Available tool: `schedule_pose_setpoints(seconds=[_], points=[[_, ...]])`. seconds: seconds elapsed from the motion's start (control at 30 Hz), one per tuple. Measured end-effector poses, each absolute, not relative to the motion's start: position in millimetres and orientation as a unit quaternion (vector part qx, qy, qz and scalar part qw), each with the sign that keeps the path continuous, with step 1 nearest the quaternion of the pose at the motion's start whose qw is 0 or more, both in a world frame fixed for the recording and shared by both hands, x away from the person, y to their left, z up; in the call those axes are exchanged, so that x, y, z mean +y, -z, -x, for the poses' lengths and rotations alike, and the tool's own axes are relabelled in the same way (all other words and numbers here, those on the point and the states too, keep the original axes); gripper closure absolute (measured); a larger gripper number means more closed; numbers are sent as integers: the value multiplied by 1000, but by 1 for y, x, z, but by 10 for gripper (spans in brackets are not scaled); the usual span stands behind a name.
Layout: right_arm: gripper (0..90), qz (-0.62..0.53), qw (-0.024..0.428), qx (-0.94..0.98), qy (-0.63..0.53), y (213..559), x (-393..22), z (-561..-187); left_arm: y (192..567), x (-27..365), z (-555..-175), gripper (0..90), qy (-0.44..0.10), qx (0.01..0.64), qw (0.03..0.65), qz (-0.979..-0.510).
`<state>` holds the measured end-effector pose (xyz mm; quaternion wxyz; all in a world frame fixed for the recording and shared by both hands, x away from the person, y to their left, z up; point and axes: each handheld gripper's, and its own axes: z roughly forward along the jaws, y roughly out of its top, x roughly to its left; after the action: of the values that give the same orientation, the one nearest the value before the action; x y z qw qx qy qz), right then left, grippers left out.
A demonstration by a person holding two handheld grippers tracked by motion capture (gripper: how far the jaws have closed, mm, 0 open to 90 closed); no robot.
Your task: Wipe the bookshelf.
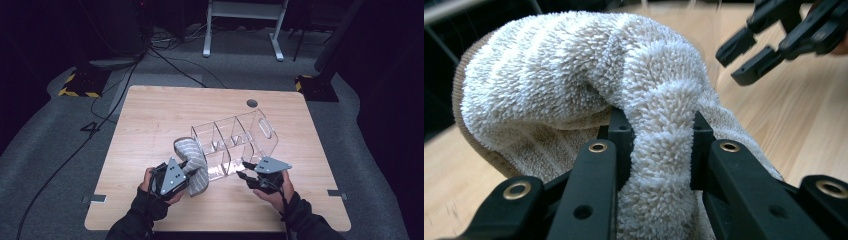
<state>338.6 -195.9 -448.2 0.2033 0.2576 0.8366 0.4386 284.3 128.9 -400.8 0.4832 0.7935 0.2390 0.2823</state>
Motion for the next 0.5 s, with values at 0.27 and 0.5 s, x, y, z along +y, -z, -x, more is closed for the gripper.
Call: schedule_pose_setpoints(seconds=[0.27, 0.5], points=[[573, -330, 250, 799, -435, 441, -258, -342, 379, 111, -273, 741, -287, 203, 525, -775], [541, -371, 288, 772, -429, 439, -283, -367, 395, 76, -283, 737, -256, 174, 512, -801]])
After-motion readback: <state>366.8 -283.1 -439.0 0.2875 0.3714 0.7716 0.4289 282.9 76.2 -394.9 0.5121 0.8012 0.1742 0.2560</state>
